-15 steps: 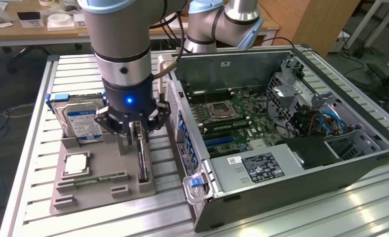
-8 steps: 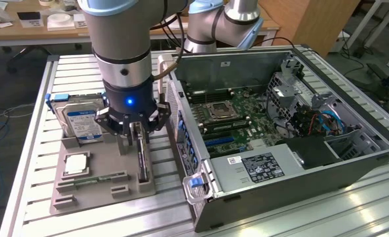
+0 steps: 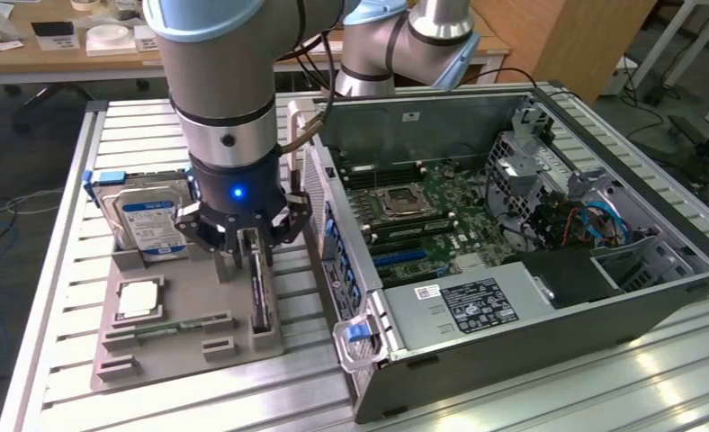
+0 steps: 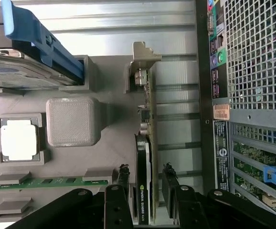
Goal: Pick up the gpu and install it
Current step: 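Pick up the gpu and move the gpu toward the slot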
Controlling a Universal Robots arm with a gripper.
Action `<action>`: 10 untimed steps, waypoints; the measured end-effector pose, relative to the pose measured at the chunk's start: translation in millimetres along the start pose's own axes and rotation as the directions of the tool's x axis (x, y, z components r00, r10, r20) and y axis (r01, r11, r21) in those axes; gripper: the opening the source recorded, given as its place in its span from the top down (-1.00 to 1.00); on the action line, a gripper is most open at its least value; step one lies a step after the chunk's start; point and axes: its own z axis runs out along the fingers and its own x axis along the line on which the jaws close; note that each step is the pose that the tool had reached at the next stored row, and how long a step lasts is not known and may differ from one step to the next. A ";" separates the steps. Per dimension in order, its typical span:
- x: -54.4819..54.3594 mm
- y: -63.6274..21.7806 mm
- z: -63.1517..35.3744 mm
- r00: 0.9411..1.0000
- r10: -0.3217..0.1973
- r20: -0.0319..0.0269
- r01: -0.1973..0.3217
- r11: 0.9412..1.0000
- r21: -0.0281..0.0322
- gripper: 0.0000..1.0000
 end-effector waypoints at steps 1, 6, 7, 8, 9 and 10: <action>0.0 -0.4 1.0 1.000 0.000 0.000 0.000 1.000 0.000 0.17; 0.0 -0.9 8.2 1.000 0.000 0.000 0.000 1.000 0.000 0.17; -0.2 -0.9 9.6 1.000 0.000 0.000 0.000 1.000 0.000 0.17; -0.3 -0.9 10.6 1.000 0.000 0.000 0.000 1.000 0.000 0.17; -0.4 -0.9 10.9 1.000 0.000 0.000 0.000 1.000 0.000 0.17; -0.4 -0.9 10.9 1.000 0.000 0.000 0.000 1.000 0.000 0.17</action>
